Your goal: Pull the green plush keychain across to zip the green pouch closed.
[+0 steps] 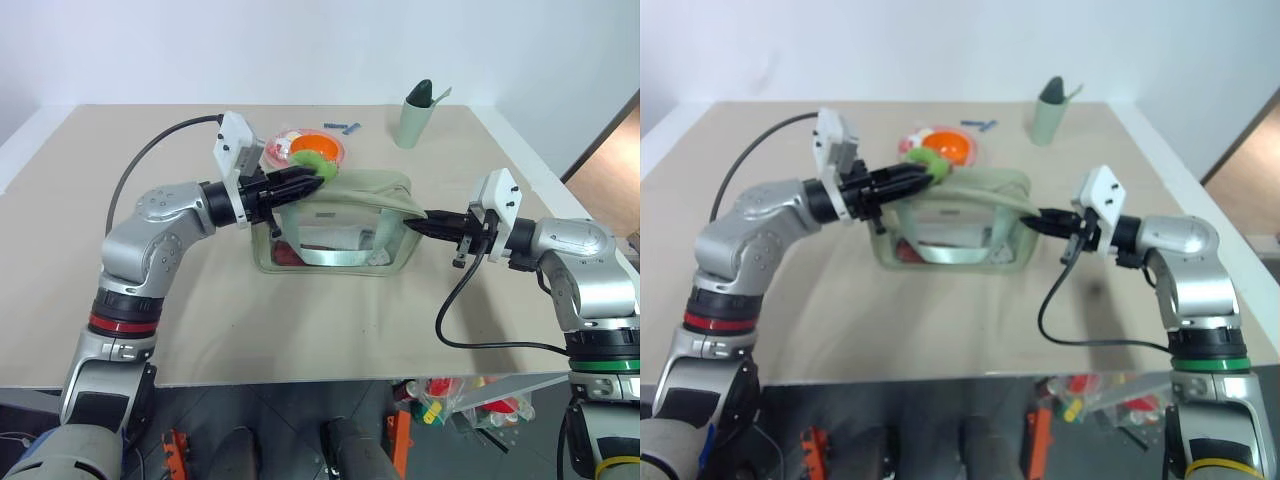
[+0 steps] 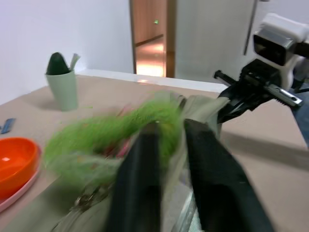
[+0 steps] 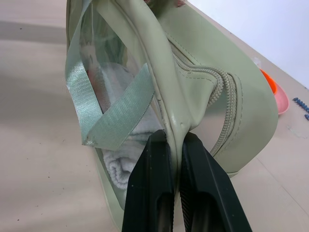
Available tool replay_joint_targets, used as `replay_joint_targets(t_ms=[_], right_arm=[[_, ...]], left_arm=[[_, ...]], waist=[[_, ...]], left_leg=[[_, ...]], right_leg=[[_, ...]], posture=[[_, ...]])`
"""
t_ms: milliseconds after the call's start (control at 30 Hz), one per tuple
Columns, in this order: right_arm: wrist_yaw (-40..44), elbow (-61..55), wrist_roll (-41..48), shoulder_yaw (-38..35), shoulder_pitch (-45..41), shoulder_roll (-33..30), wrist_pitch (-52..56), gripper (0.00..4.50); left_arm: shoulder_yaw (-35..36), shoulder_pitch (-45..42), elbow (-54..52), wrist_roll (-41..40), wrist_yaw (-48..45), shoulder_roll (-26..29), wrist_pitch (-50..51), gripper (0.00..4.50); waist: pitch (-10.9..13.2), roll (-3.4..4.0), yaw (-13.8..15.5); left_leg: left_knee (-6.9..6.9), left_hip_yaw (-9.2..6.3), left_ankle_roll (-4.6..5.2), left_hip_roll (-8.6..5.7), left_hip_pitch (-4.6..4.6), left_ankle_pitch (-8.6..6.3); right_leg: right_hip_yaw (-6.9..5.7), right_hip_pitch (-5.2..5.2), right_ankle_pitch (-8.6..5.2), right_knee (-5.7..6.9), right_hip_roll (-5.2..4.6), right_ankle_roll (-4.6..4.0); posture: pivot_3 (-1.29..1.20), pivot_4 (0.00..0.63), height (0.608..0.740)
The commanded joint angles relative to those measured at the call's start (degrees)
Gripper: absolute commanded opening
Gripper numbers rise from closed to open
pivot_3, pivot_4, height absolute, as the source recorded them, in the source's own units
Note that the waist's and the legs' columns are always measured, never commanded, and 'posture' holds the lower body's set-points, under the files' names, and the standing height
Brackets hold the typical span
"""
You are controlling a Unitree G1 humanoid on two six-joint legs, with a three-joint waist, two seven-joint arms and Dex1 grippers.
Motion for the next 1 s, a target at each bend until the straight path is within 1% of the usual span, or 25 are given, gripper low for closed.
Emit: replay_joint_targets(t_ms=[33,100,133,167,233,267,400,500,600,733,800,900,1000], right_arm=[[-0.14,-1.41,0.63,-1.19,-0.21,-1.00,-0.99,0.00],[-0.02,-1.17,0.67,-1.11,-0.30,-0.87,-1.17,0.00],[0.05,-0.90,0.69,-1.03,-0.41,-0.70,-1.34,0.00],[0.13,-0.60,0.66,-0.94,-0.52,-0.58,-1.56,0.00],[0.31,0.01,0.56,-0.76,-0.79,-0.42,-1.95,0.00],[0.37,0.28,0.53,-0.72,-0.90,-0.39,-2.10,0.00],[0.76,1.74,0.21,-0.34,-1.58,-0.24,-2.97,0.00],[1.13,2.96,0.03,-0.02,-2.22,-0.23,-3.74,0.00],[1.35,3.61,-0.09,0.20,-2.73,-0.08,-4.26,0.00],[1.20,3.36,-0.01,0.74,-3.51,0.40,-3.88,0.00],[0.97,3.02,0.02,0.94,-3.76,0.48,-3.52,0.00],[0.61,2.38,0.10,1.22,-3.89,0.40,-2.96,0.00],[0.30,1.33,0.30,1.27,-3.70,0.23,-2.22,0.00]], left_arm=[[0.54,-1.11,-1.35,0.14,-0.96,0.97,0.79,2.38],[0.97,-1.04,-1.70,0.10,-1.33,1.59,1.34,3.00],[1.22,-0.71,-2.53,0.20,-1.98,2.98,1.84,3.39],[1.56,-0.27,-3.54,0.15,-2.52,4.38,2.47,3.58],[2.30,1.00,-5.91,-0.38,-3.25,7.30,4.01,4.41],[2.63,1.70,-7.06,-0.85,-3.47,8.43,4.72,4.47],[5.34,7.26,-13.39,-2.58,-3.66,13.86,8.16,4.47],[8.21,12.78,-16.89,-1.93,-1.17,15.72,8.17,4.47],[10.42,16.66,-17.84,-0.04,3.68,13.62,5.18,4.47],[11.63,19.00,-16.43,0.76,9.15,7.52,1.52,4.47],[10.58,19.24,-14.90,1.68,9.93,5.50,-0.07,4.47],[8.87,19.50,-12.82,3.06,9.27,4.24,-1.68,4.47],[7.74,19.16,-11.23,4.01,8.88,3.61,-2.75,3.78]], waist=[[0.00,0.00,0.00],[0.00,0.00,-0.01],[0.00,0.00,-0.02],[0.00,0.00,-0.06],[0.01,0.01,-0.10],[0.01,0.01,-0.12],[0.01,0.02,-0.10],[0.01,0.02,-0.23],[0.01,0.02,-0.16],[0.01,0.02,-0.06],[0.01,0.01,-0.01],[0.01,0.02,-0.15],[0.01,0.02,-0.16]], left_leg=[[0.00,0.00,0.00,0.00,0.00,0.00],[0.00,-0.01,0.00,0.00,0.00,0.00],[0.00,-0.01,0.00,0.00,0.00,0.00],[0.00,-0.01,0.00,0.00,0.00,0.00],[-0.01,-0.01,0.00,0.01,0.00,0.00],[-0.02,-0.01,0.00,0.02,0.00,0.00],[-0.06,-0.02,0.00,0.02,0.01,0.00],[-0.01,0.02,0.00,0.03,0.03,0.00],[0.01,0.00,0.01,0.04,0.04,0.01],[0.10,0.04,0.02,0.03,0.05,0.02],[0.11,0.06,0.02,0.02,0.05,0.02],[0.11,0.07,0.02,0.04,0.07,0.02],[0.07,0.05,0.02,0.06,0.08,0.02]], right_leg=[[0.00,0.00,0.00,0.00,0.00,0.00],[-0.01,0.00,0.00,0.00,0.00,0.00],[-0.01,0.00,0.00,0.00,0.00,0.00],[-0.01,-0.01,0.00,0.01,0.00,0.00],[0.00,-0.02,0.00,0.01,0.01,0.00],[-0.01,-0.02,0.00,0.01,0.01,0.00],[-0.02,-0.02,-0.02,0.01,0.00,0.01],[0.01,-0.01,-0.02,0.01,-0.02,-0.01],[-0.04,0.01,-0.01,0.02,-0.02,-0.03],[0.00,0.04,0.03,0.02,-0.03,-0.04],[0.02,0.05,0.05,0.02,-0.03,-0.02],[0.04,0.04,0.09,0.03,-0.01,-0.03],[0.02,0.02,0.10,0.04,0.04,-0.05]], posture=[[0.00,0.150,0.740],[0.00,0.150,0.740],[0.00,0.150,0.740],[0.00,0.150,0.740],[0.00,0.150,0.740],[0.00,0.150,0.740],[0.00,0.150,0.740],[0.00,0.150,0.740],[0.00,0.150,0.740],[0.00,0.150,0.740],[0.00,0.150,0.740],[0.00,0.150,0.740],[0.00,0.150,0.740]])
